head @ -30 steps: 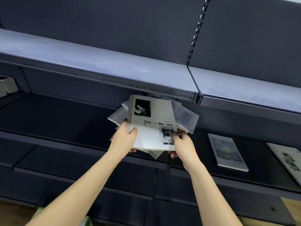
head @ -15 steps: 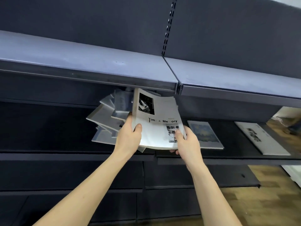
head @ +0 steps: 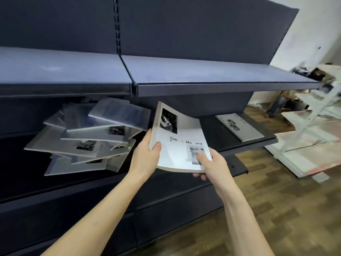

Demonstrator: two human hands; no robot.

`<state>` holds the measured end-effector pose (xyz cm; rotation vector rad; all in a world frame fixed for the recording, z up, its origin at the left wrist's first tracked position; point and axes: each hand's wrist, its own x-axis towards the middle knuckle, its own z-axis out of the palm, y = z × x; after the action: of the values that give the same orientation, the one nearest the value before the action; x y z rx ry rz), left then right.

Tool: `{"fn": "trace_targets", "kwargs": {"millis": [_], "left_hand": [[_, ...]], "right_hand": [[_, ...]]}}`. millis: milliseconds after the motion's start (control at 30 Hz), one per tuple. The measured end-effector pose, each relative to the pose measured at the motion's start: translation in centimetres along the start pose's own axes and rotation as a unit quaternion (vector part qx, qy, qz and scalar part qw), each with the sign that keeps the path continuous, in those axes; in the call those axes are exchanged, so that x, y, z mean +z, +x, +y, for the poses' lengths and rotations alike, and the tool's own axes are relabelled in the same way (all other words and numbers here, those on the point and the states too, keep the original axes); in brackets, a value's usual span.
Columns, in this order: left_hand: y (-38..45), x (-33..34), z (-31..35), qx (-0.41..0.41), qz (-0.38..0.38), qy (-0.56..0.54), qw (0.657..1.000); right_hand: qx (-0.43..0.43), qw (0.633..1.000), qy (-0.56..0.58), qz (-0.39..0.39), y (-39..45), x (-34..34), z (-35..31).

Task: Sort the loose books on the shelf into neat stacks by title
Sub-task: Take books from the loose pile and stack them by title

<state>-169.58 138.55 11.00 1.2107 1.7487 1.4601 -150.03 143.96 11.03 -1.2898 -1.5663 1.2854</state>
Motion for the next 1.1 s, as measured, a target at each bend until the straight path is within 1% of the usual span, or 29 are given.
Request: {"fn": "trace_targets", "kwargs": {"millis": [67, 200, 267, 367, 467, 567, 700, 833, 967, 1100], "left_hand": [[-0.3, 2.3, 0.8, 0.008, -0.018, -0.005, 1.0], [-1.1, 7.0, 2.3, 0.016, -0.044, -0.009, 0.999], [-1.4, 9.7, 2.8, 0.006, -0.053, -0.01, 0.999], [-1.7, 13.2, 3.2, -0.019, -0.063, -0.015, 0.998], [-2.1, 16.4, 3.5, -0.033, -0.063, -0.02, 0.997], [-2.5, 18.8, 3.9, -0.025, -0.059, -0.019, 0.998], [-2.9, 21.0, 3.8, -0.019, -0.037, -0.033, 0.999], [-2.7, 22.8, 4.0, -0.032, -0.011, -0.057, 0.998], [-1.7, 24.7, 3.8, -0.054, 0.014, -0.077, 0.995], [0.2, 27.7, 3.1, -0.066, 0.009, -0.079, 0.995]], "right_hand": [[-0.004, 1.0, 0.006, 0.004, -0.2, -2.3, 0.6], [-0.027, 0.998, 0.013, 0.051, -0.4, -6.9, 2.0], [-0.04, 0.996, -0.003, 0.075, -0.3, -9.3, 2.9], [-0.057, 0.994, -0.049, 0.084, 0.0, -12.7, 4.1], [-0.068, 0.992, -0.068, 0.076, 0.3, -15.8, 5.7], [-0.061, 0.995, -0.047, 0.061, 0.8, -18.1, 7.2], [-0.046, 0.998, 0.021, 0.037, 0.9, -19.8, 8.2], [-0.037, 0.996, 0.073, 0.022, 2.0, -21.0, 8.8], [-0.028, 0.997, 0.073, 0.003, 4.1, -22.4, 9.7], [-0.017, 0.998, 0.057, 0.003, 6.9, -24.3, 11.2]]}}
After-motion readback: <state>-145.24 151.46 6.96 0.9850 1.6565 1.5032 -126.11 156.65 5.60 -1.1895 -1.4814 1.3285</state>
